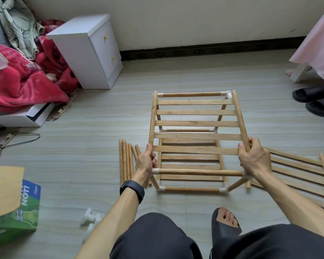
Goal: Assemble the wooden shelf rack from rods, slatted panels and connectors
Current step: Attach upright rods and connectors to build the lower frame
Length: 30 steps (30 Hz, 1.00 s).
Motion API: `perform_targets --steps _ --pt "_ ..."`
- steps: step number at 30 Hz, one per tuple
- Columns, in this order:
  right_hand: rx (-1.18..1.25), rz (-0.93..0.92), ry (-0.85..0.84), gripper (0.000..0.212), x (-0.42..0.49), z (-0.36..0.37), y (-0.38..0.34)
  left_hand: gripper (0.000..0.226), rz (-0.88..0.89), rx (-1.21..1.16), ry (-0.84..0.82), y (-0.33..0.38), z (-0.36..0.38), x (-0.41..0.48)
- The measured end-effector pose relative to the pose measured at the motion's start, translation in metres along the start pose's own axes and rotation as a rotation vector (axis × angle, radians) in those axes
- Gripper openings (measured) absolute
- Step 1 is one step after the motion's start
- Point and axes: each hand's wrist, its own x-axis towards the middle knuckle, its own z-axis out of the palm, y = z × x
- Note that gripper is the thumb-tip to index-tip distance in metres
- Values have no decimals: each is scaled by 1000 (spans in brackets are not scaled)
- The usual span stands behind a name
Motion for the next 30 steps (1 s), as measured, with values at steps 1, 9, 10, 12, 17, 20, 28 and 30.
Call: perform_targets --steps 1,9,10,12,17,20,28,30 --pt "0 13 -8 19 1 -1 -2 45 -2 -22 -8 2 1 0" --pt "-207 133 -143 43 12 5 -14 35 -39 -172 -94 8 0 7" --pt "-212 133 -137 42 13 5 -15 36 -48 -204 -103 7 -2 7" --pt "-209 117 -123 35 14 4 -14 40 -55 -225 -102 4 -3 9" --pt "-186 72 -135 35 17 3 -9 40 -52 -166 -143 1 -3 14" --pt "-177 57 -136 33 17 2 -6 43 -21 -48 -173 1 -3 12" --pt "-186 44 -132 31 15 4 -6 38 -20 -155 -118 6 -3 14" --pt "-190 43 -131 28 15 4 -5 37 5 -197 -113 4 -3 16"
